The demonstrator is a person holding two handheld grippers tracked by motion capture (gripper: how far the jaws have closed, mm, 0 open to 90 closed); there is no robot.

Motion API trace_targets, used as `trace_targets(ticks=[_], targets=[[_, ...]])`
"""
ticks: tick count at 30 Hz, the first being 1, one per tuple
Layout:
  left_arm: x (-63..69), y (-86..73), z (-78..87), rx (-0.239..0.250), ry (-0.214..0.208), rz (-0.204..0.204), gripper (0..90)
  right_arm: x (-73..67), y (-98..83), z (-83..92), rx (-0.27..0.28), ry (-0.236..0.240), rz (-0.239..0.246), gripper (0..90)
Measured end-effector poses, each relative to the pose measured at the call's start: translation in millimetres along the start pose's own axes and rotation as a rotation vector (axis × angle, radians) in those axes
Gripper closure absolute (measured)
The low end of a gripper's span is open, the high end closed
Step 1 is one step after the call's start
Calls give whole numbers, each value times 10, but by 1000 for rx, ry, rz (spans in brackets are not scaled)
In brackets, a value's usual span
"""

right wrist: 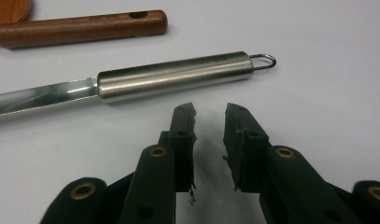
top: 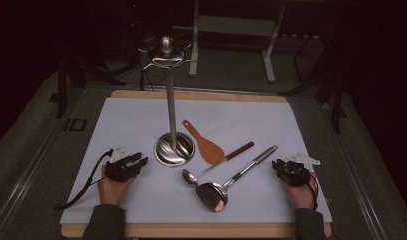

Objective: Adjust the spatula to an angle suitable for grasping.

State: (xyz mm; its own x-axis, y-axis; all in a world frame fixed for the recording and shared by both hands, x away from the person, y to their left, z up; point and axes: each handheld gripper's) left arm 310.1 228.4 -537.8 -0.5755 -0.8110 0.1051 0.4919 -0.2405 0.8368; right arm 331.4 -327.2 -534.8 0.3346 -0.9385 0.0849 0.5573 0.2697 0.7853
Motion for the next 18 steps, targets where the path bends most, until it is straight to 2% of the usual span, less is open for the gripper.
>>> trace_targets(ticks=[5, 11, 16, 18], targets=[[2, -4, 2, 2, 0, -10, 640, 14, 4, 0, -10, 5, -42, 689], [11, -13, 20, -2, 41, -34, 647, -66, 33, -11, -20, 12, -26, 699], [7, -11, 21, -8, 34, -27, 661, -126, 40, -31, -34, 20, -3, 771], [6, -13, 14, -17, 33, -17, 660, -173, 52, -48, -48, 21, 20, 858]])
Point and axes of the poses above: each handheld gripper's, and its own axes: z roughly backward along the jaws, y roughly out of its top, x roughly to its right, and after that the axes turned 5 degrees about -y, right-handed
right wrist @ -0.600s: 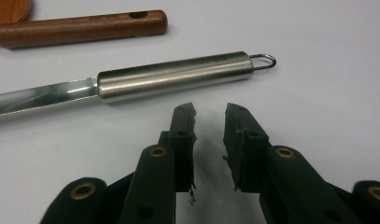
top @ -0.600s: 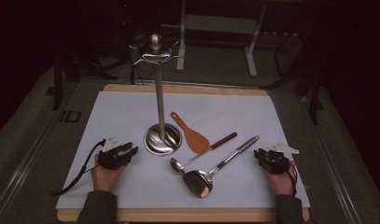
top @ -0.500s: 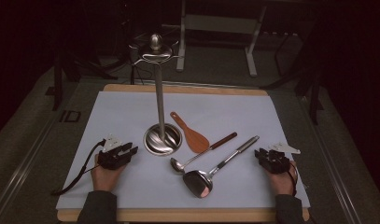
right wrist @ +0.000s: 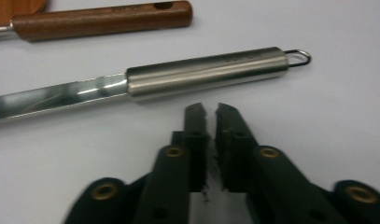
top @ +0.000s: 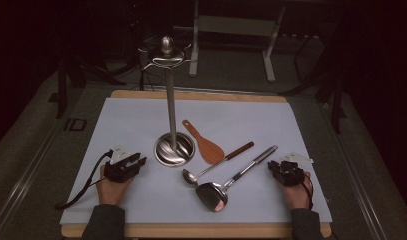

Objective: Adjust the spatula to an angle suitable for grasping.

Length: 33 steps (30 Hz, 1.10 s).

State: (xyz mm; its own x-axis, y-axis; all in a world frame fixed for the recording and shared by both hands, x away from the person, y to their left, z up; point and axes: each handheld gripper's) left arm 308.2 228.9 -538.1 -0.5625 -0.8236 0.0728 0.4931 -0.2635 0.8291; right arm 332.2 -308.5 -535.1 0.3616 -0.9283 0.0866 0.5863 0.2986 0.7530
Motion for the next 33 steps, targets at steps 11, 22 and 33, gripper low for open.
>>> trace_targets(ticks=[11, 22, 33], targets=[[1, -4, -2, -5, 3, 4, 668, -76, 75, -55, -26, -24, 12, 900], [4, -6, -5, -7, 4, 3, 669, -40, 216, -201, -46, -15, -3, 900], [4, -6, -5, -8, 3, 4, 669, -50, 431, -416, -70, -9, 2, 900]])
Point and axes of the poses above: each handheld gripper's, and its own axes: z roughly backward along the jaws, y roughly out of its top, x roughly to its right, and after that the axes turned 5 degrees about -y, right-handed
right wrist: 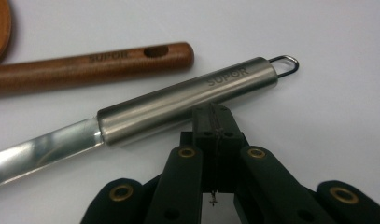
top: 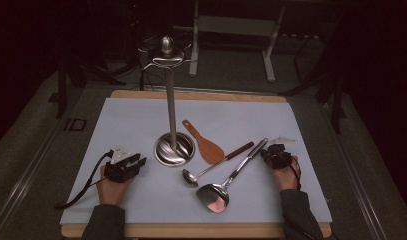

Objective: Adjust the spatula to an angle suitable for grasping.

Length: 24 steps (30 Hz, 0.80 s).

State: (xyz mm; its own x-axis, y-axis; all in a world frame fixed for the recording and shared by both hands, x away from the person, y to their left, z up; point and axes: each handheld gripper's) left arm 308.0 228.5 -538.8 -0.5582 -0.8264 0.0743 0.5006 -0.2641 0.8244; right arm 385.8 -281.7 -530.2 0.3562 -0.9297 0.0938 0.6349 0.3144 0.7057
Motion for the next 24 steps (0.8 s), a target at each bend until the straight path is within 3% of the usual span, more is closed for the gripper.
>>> trace_targets(ticks=[13, 24], targets=[[0, 0, 0, 0, -3, 0, 674, -88, 232, -208, -10, 33, 3, 900], [15, -8, 13, 3, -7, -10, 675, -311, 450, -386, -14, 63, 43, 900]])
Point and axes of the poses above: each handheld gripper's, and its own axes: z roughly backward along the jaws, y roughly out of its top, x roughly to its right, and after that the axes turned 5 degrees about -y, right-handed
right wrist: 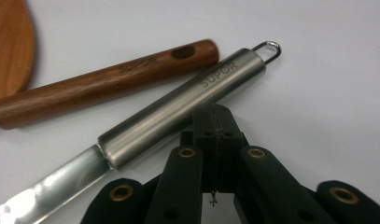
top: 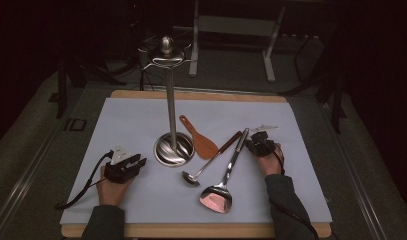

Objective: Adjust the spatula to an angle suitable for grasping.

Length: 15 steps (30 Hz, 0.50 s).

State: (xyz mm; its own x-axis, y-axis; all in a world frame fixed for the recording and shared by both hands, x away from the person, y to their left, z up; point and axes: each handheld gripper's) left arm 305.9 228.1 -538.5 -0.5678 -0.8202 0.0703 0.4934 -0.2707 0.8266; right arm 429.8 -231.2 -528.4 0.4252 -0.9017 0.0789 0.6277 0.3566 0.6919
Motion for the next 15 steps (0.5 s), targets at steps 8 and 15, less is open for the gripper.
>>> trace_targets(ticks=[8, 15], targets=[[9, -4, 6, 1, -4, -1, 675, -194, 160, -122, -10, 29, 33, 900], [9, -4, 6, 1, -4, -1, 675, -400, 300, -204, -36, 69, 63, 900]])
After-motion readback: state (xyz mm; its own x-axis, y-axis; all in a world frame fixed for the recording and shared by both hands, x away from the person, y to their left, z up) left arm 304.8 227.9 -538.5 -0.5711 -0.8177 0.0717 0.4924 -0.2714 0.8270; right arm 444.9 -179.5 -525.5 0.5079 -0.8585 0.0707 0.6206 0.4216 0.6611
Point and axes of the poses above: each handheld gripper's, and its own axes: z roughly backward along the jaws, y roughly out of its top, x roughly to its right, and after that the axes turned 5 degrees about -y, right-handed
